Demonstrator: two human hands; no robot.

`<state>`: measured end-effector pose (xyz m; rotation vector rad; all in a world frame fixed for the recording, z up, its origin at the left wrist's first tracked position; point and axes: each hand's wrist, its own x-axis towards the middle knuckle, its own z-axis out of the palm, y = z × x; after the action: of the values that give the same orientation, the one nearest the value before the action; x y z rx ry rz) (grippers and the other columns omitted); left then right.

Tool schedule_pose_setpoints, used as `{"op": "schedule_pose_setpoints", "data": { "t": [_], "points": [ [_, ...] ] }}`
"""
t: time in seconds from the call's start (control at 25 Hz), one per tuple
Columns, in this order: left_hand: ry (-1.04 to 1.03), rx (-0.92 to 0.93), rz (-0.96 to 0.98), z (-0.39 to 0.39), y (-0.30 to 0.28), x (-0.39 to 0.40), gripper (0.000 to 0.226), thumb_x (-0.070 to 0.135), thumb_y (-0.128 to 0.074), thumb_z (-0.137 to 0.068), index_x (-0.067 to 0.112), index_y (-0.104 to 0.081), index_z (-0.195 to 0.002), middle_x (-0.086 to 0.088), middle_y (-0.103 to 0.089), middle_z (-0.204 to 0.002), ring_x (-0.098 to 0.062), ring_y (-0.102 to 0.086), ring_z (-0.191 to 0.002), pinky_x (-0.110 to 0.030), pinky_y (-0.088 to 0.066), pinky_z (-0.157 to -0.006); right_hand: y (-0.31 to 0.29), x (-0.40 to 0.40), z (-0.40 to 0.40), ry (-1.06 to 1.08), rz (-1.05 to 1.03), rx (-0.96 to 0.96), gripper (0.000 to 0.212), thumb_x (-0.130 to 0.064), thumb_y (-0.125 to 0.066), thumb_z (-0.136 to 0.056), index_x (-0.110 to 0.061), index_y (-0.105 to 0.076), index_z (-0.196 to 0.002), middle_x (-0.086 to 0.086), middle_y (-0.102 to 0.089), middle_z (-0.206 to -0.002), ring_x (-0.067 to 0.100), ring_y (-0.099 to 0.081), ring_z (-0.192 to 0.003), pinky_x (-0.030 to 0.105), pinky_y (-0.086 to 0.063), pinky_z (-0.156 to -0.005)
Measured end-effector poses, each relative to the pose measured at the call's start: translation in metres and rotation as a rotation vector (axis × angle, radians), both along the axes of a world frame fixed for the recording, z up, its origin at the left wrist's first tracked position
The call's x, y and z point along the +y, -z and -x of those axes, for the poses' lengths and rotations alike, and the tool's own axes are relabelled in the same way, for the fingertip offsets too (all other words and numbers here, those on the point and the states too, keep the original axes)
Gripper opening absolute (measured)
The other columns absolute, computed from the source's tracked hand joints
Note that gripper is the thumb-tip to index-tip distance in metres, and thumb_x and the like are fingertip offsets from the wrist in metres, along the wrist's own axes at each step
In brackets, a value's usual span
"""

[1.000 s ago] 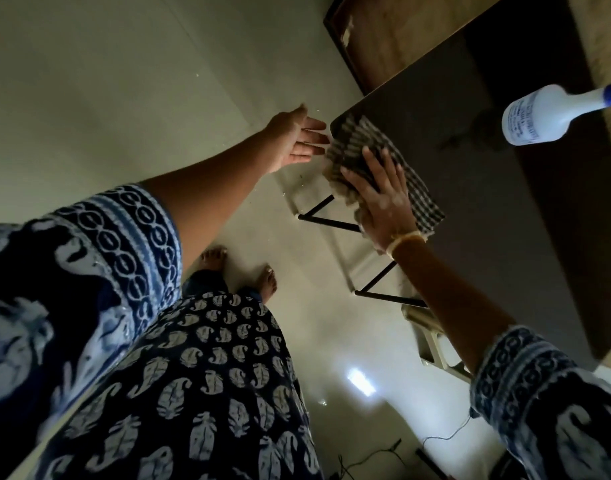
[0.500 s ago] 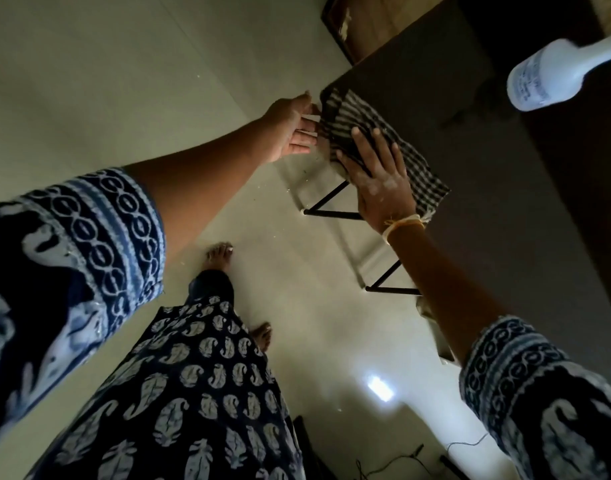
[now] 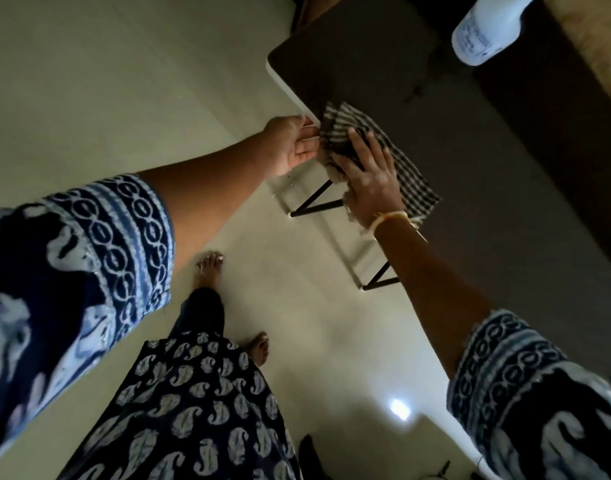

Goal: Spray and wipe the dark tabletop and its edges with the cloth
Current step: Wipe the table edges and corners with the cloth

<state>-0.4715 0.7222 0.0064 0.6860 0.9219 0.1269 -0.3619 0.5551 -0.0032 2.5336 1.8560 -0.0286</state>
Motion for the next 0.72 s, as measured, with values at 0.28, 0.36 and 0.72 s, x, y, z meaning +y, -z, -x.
{"op": "schedule_pose_setpoints", "data": {
  "t": [0.28,0.36,0.72],
  "points": [
    [0.026,-0.008,-0.117,-0.010,0.017,-0.033,0.027,0.036,-0.040,-0.102,0.024,-0.058,-0.119,0.002,-0.069,-0.117,-0.022,-0.063,-0.110,-0.045,-0.044,-0.097,0.007,-0.022,-0.028,-0.193,-0.025,-0.152,0.063,-0.014,-0.060,-0.082,-0.032,-0.046,-0.141,0.002,-0.024,-0.160,0.034,-0.023,-0.146,0.051,-0.027,-0.114],
    [0.060,-0.011,-0.129,-0.016,0.020,-0.053,0.025,0.034,-0.042,-0.102,0.023,-0.057,-0.119,0.002,-0.070,-0.114,-0.023,-0.065,-0.105,-0.045,-0.048,-0.095,0.009,-0.054,-0.032,-0.194,-0.007,-0.167,0.065,-0.018,-0.062,-0.084,-0.030,-0.042,-0.145,0.002,-0.019,-0.161,0.033,-0.019,-0.147,0.051,-0.024,-0.117],
    [0.038,0.027,-0.152,-0.025,0.010,-0.099,0.013,0.012,-0.054,-0.098,0.017,-0.055,-0.110,-0.004,-0.067,-0.117,-0.023,-0.069,-0.103,-0.037,-0.055,-0.081,0.011,-0.209,-0.048,-0.068,-0.076,-0.141,0.075,-0.010,-0.079,-0.068,-0.020,-0.053,-0.137,0.009,-0.030,-0.156,0.036,-0.025,-0.144,0.057,-0.033,-0.111]
  ]
}}
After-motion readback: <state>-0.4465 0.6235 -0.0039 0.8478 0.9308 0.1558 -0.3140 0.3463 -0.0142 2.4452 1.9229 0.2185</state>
